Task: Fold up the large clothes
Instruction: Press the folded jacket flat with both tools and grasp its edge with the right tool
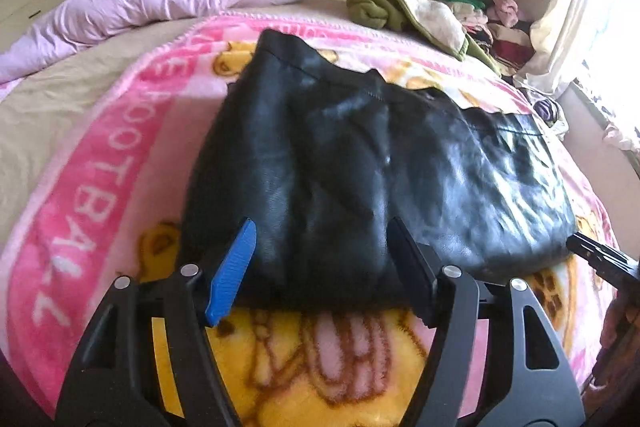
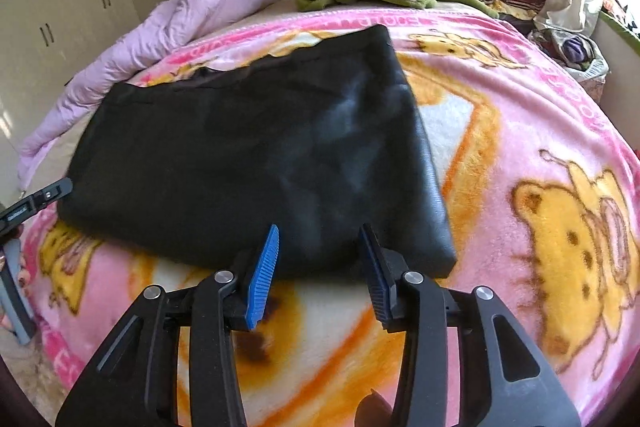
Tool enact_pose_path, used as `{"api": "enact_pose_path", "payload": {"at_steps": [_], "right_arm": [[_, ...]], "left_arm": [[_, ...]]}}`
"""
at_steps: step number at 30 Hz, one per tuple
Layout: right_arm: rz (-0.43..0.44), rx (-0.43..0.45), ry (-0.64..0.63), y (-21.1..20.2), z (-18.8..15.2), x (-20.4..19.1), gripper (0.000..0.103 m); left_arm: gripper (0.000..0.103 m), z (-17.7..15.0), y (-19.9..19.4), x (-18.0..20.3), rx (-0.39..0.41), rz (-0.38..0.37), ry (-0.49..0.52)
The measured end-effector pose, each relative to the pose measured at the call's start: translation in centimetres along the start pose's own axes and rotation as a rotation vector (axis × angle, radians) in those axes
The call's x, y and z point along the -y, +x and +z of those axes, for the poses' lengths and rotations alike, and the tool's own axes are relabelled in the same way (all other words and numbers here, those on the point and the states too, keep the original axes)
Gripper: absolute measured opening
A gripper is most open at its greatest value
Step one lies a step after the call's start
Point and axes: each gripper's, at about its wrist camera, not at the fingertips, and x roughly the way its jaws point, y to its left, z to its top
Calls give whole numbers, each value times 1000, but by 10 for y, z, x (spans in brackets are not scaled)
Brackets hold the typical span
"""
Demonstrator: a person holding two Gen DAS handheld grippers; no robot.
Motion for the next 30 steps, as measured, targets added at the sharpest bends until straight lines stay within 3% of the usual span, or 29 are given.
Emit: {"api": "enact_pose_path", "payload": {"at_steps": [4, 6, 12, 17, 27, 28, 30], "right_arm": [[37, 32, -13, -12, 2, -11, 49], [58, 35, -15, -15, 3, -18, 59], [90, 64, -54, -26, 11, -46, 76], [125, 93, -71, -33, 17, -66, 83], [151, 107, -122, -30, 26, -103, 83], [155, 109, -130, -29, 26, -106, 81], [162, 107, -152, -27, 26, -113, 62]], "left_arm": [[79, 0, -8, -3, 28, 41, -10], [88, 0, -12, -7, 49, 66, -21], [93, 2, -18, -20, 67, 85, -64], [93, 3, -18, -31, 65, 88, -97], [93, 3, -21, -53, 72, 89, -158], [93, 3, -20, -55, 68, 91, -167], [93, 2, -18, -60, 57, 79, -186]]}}
